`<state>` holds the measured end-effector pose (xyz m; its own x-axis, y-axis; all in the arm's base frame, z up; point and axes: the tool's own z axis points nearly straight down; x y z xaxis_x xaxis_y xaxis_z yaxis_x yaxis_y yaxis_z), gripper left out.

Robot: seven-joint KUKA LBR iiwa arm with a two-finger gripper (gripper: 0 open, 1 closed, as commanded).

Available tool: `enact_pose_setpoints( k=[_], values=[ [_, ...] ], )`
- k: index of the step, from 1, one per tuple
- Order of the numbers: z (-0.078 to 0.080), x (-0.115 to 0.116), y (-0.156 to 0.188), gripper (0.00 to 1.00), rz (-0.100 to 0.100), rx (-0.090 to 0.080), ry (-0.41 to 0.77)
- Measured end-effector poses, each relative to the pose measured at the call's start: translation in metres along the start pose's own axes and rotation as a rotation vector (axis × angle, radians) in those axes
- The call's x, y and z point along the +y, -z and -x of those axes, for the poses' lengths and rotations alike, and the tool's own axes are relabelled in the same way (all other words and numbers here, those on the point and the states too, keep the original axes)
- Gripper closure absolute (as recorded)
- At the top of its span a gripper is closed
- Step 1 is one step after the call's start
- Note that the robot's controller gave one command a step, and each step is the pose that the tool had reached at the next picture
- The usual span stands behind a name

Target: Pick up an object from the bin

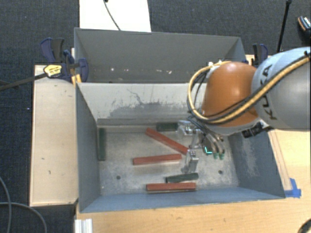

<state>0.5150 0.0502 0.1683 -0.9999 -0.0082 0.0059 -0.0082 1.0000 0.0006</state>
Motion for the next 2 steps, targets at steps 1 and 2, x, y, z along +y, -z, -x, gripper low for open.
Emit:
enact_pose_setpoints(
  k=[1,2],
  values=[
    [0.0508,-0.0010,-0.1014,0.00,0.000,-0.006,0.078],
    [0.0525,-0.0006,-0.0949,1.00,0.001,-0.013,0.074]
  ],
)
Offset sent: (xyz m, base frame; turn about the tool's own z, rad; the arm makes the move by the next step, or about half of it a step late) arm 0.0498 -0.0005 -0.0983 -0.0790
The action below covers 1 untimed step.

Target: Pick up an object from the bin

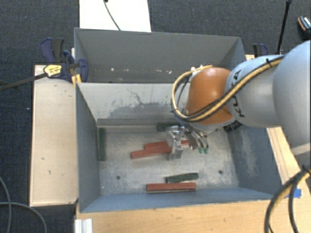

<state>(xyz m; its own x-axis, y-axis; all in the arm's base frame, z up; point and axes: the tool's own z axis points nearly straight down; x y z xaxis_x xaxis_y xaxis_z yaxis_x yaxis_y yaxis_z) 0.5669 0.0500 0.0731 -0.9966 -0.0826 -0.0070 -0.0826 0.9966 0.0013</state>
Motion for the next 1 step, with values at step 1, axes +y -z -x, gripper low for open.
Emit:
enact_pose_setpoints(
  k=[1],
  values=[
    [0.0229,-0.0257,0.0760,1.00,-0.002,-0.001,0.263]
  ],
)
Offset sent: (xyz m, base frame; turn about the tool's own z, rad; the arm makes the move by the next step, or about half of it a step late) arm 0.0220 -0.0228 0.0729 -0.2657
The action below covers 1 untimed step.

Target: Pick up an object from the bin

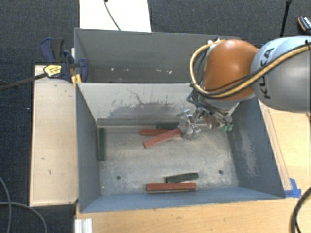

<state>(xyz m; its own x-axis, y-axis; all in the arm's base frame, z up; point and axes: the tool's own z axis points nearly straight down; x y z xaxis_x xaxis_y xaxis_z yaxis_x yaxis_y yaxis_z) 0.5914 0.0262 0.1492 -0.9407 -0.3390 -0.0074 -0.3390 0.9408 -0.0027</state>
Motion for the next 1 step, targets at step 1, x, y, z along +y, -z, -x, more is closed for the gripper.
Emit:
enact_pose_setpoints(
  k=[1],
  values=[
    [-0.0084,0.0102,-0.0710,1.00,0.003,0.011,-0.275]
  ],
)
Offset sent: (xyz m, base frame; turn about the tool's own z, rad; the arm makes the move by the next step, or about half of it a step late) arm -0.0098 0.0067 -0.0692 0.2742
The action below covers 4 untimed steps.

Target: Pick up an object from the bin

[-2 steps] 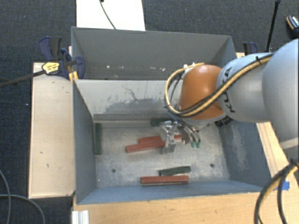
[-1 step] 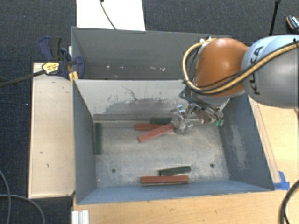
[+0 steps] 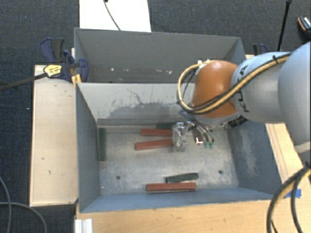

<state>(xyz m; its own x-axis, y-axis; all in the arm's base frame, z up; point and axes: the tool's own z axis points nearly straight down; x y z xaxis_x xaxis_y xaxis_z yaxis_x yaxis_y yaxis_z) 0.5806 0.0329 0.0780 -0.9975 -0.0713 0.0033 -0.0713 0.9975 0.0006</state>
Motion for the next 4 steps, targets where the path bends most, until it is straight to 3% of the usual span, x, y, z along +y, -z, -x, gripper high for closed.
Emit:
enact_pose_setpoints(
  k=[1,2,3,4],
  values=[
    [0.002,0.000,0.003,0.00,0.000,-0.005,-0.001],
    [0.015,0.061,-0.007,0.00,0.004,-0.008,-0.049],
    [0.017,0.057,-0.004,1.00,0.002,-0.014,-0.054],
    [0.015,0.057,-0.007,0.00,0.001,-0.008,-0.055]
  ],
)
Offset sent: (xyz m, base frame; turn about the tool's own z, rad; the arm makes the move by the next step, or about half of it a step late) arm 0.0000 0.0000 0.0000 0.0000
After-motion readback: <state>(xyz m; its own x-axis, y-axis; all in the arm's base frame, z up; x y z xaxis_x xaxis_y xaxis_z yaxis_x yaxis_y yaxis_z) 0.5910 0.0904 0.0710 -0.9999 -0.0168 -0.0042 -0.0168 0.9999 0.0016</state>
